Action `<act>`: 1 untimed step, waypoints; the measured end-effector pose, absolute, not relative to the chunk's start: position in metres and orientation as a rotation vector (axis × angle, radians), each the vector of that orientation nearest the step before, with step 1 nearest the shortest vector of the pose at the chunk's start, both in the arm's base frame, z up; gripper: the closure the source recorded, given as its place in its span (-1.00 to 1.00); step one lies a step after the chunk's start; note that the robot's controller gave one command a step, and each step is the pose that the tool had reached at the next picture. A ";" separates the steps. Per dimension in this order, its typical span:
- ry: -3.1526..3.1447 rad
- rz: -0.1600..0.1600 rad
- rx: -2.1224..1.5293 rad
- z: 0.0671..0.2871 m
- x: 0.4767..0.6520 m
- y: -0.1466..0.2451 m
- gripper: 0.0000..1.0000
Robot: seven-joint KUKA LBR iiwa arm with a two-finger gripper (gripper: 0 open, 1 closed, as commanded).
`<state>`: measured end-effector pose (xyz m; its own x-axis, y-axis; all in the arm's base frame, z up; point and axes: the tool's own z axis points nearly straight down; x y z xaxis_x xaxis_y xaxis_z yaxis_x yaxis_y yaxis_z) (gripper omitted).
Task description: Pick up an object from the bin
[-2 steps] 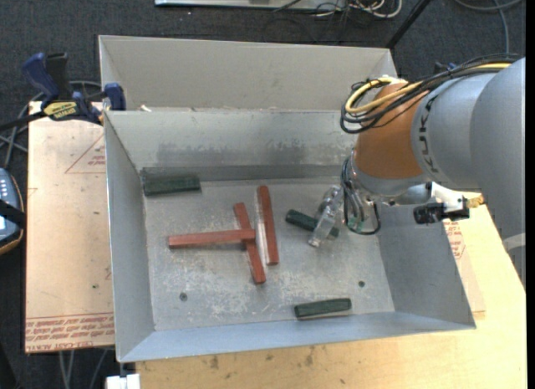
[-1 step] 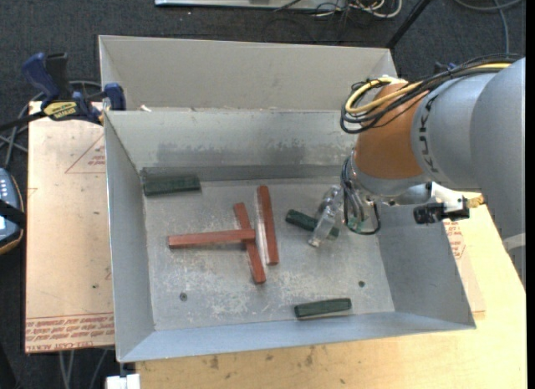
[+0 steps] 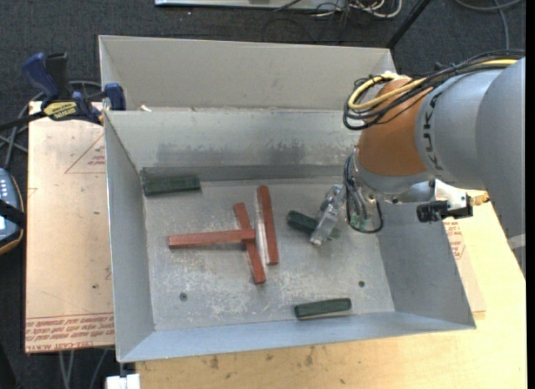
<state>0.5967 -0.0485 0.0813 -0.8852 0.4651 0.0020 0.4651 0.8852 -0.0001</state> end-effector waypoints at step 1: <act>-3.049 -0.001 -0.753 0.095 0.597 -0.049 1.00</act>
Offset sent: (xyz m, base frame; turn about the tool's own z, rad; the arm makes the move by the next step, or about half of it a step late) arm -0.0001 -0.0002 0.0786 0.0000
